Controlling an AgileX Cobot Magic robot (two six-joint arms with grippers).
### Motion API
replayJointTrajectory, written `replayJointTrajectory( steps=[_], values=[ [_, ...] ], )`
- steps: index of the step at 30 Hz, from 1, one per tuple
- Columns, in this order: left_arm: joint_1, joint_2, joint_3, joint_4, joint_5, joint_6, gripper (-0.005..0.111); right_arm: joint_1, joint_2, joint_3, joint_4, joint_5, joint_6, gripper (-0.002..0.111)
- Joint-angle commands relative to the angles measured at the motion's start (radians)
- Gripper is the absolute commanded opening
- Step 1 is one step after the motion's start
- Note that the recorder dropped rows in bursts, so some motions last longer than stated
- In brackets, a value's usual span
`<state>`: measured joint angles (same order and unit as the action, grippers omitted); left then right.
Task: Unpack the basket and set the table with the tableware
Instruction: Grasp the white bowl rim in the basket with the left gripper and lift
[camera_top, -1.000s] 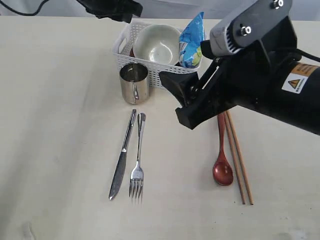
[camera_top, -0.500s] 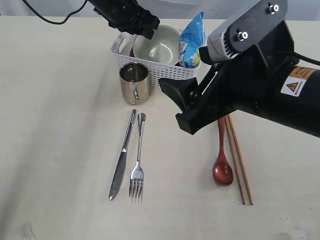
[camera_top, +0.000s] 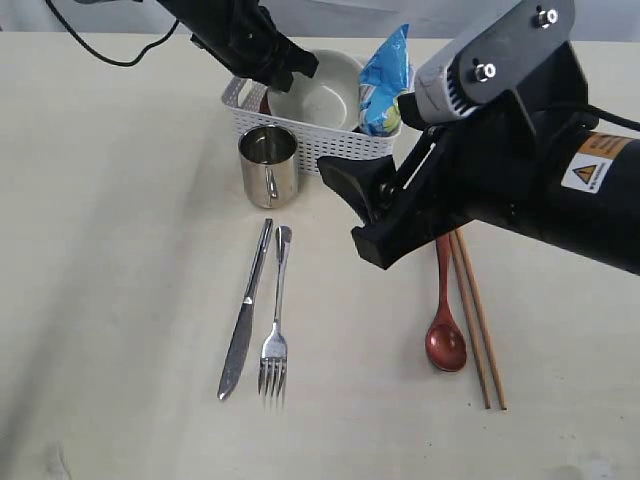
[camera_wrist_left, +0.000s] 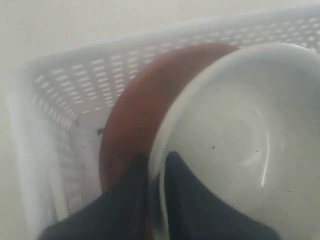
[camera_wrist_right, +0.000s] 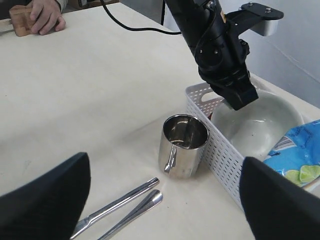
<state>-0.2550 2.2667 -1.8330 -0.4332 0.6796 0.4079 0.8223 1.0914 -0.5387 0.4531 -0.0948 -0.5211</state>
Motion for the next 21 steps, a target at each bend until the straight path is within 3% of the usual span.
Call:
replayJointTrajectory(
  steps=[1,21],
  values=[
    [0.001,-0.009,-0.007,-0.001,-0.008,-0.011,0.0,-0.003,-0.01,-0.001,-0.009,0.007,0.003,0.076],
    [0.001,-0.193,-0.012,0.011,0.087,-0.017,0.0,-0.003,-0.01,-0.001,-0.009,0.007,0.0,0.076]
  ],
)
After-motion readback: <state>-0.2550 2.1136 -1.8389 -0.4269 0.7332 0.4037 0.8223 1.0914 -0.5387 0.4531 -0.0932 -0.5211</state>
